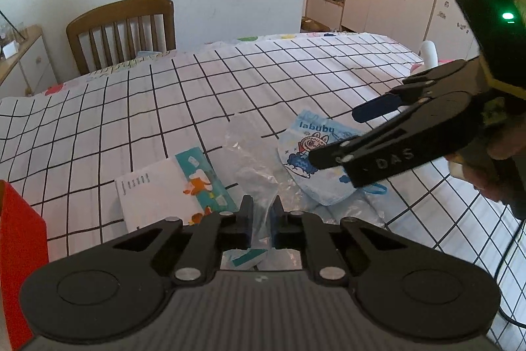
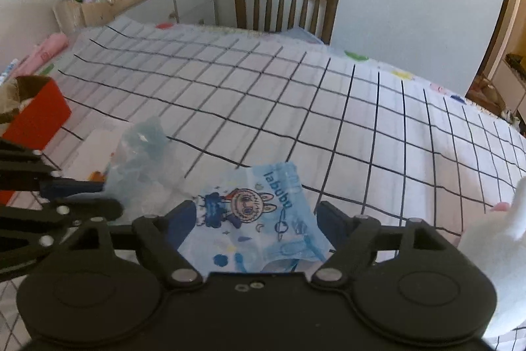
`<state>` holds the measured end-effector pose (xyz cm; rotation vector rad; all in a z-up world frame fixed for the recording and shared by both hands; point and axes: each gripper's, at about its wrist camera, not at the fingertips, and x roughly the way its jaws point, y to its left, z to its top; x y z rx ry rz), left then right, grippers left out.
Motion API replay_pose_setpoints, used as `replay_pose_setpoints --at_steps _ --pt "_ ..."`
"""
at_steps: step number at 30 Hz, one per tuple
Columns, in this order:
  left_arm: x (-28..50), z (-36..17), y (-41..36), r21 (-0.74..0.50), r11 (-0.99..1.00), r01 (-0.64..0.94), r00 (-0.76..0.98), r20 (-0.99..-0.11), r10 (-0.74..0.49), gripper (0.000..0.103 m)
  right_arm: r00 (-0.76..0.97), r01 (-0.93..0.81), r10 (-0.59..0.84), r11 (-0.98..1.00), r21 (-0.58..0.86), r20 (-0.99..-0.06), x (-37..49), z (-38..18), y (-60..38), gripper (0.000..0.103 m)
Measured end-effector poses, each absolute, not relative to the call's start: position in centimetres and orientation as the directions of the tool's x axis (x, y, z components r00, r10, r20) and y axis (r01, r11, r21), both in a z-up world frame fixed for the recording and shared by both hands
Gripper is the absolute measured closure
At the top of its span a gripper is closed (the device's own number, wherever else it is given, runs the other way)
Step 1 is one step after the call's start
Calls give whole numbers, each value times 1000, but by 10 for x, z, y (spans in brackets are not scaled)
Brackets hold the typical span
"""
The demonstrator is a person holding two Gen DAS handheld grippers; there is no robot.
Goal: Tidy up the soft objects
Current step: 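Grasp the clear plastic bag with the left tool while the right tool grasps the blue labubu bag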
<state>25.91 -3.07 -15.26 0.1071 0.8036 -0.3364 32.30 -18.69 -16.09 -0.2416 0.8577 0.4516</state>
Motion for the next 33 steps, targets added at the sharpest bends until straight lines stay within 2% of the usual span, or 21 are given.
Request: replay_pose_setpoints --at_steps 9,12,15,17,20,23,33 --pt "263 -157 -34 -40 942 334 631 -733 -255 93 550 -450 262 893 -17 -793 334 -177 -188 22" --pt "264 -157 -34 -42 942 333 629 -735 -255 93 556 -451 267 892 -16 -787 331 -177 -187 27" --pt "265 -158 -34 -46 942 332 626 -736 -256 93 560 -470 286 883 -14 -778 327 -175 -186 47" --pt "265 -158 -34 -46 942 333 626 -737 -257 93 558 -477 292 879 -12 -777 324 -172 -184 70" --pt "265 -159 -34 -48 941 335 622 -739 -259 93 564 -486 291 874 -26 -773 318 -169 -180 88" --pt "265 -157 -33 -54 942 331 623 -738 -261 93 583 -479 302 877 -19 -754 310 -161 -181 91" --pt "248 -134 -17 -94 939 329 645 -704 -297 93 622 -438 335 898 40 -708 272 -120 -200 91"
